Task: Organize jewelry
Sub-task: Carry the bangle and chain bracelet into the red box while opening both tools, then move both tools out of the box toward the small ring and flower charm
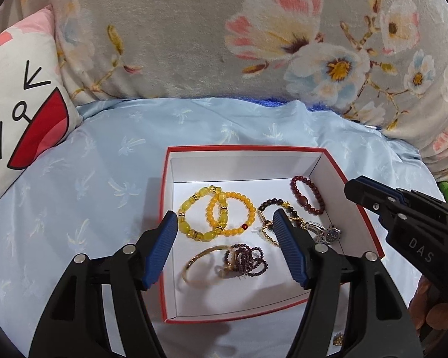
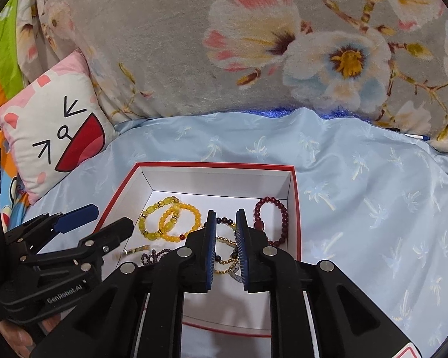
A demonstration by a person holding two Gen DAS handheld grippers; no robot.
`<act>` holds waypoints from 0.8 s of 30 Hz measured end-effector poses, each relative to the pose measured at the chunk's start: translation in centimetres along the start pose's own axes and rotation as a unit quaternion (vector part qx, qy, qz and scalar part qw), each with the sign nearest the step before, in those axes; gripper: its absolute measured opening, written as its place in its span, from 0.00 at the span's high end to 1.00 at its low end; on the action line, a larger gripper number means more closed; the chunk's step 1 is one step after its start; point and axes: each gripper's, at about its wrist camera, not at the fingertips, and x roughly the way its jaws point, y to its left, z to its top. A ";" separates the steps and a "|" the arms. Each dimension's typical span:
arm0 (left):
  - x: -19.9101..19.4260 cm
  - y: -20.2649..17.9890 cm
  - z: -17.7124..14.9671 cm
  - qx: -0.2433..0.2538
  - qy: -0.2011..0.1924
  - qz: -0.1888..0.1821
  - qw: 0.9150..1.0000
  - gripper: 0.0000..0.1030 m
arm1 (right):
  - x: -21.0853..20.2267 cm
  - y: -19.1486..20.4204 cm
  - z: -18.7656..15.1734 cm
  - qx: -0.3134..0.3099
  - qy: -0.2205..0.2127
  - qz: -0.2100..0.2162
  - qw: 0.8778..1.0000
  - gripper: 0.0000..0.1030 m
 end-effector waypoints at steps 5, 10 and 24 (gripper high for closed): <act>-2.1 0.2 -0.6 0.001 -0.007 -0.001 1.000 0.39 | -2.1 0.3 -1.0 -0.008 -0.008 -0.004 1.000 0.83; -4.0 0.3 -2.0 -0.003 -0.008 -0.001 1.000 0.39 | -4.1 0.3 -2.8 -0.007 -0.006 -0.002 1.000 0.82; -6.7 -0.7 -7.6 0.007 0.016 -0.010 1.000 0.39 | -6.6 1.1 -10.4 -0.015 0.045 0.002 0.999 0.81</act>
